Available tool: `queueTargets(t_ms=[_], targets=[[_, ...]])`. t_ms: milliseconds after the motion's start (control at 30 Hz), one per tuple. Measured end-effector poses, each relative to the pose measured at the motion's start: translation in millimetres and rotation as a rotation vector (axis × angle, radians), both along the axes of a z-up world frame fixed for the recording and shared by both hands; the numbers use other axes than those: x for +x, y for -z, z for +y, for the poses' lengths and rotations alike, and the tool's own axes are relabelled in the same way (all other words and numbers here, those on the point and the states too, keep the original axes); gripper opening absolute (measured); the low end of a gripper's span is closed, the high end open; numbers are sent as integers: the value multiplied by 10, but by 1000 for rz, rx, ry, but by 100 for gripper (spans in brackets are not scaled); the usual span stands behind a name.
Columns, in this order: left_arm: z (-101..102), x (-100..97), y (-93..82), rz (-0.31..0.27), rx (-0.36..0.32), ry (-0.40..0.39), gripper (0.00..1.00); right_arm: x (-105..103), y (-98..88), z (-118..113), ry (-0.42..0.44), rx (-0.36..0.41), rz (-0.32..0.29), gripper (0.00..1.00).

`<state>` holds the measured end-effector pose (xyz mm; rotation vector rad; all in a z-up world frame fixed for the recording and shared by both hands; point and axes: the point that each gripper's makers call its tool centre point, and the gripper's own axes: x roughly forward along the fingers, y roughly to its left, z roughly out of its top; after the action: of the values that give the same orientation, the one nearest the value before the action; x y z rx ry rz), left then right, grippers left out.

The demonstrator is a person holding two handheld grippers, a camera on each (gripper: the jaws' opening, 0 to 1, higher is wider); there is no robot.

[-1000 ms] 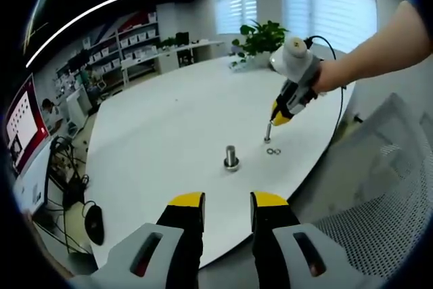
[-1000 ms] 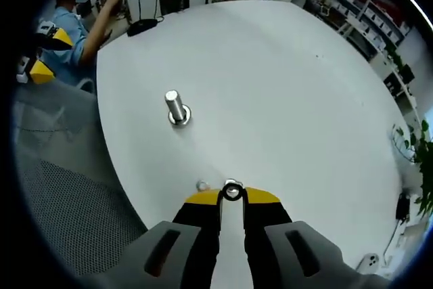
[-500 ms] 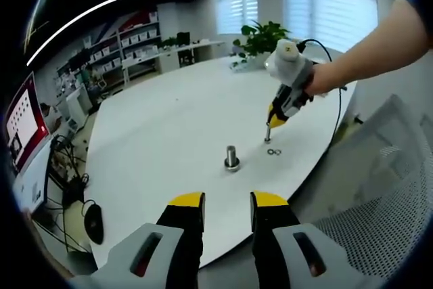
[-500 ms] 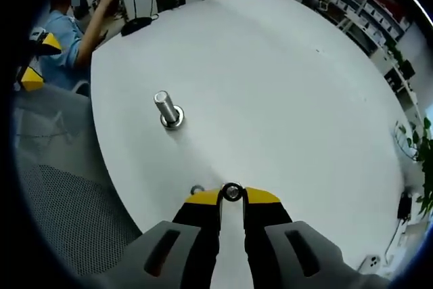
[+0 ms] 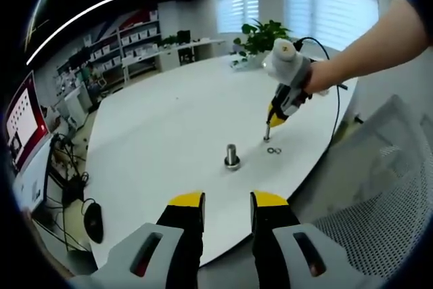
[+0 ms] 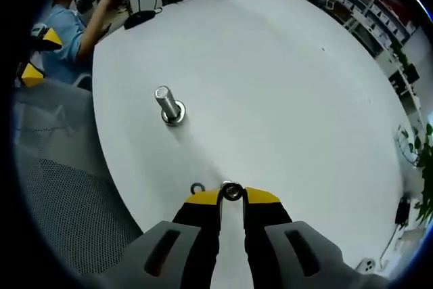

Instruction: Place the washer onto the threaded stud by aligning its center hole with the stud, sliding it down to the base, and recovering from edge contact or off-axis alignment until the washer reaches the visible bottom stop.

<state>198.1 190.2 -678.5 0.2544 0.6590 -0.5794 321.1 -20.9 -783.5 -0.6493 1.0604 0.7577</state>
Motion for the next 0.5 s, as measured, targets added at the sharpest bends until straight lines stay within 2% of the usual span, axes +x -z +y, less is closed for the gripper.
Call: queueTargets(t_ms=[433, 500], targets=[[8, -1, 17, 6, 4, -3, 25, 30, 233, -50, 3, -26, 35, 14], [10, -3, 21, 9, 4, -4, 25, 41, 299, -34, 23, -15, 49, 14]])
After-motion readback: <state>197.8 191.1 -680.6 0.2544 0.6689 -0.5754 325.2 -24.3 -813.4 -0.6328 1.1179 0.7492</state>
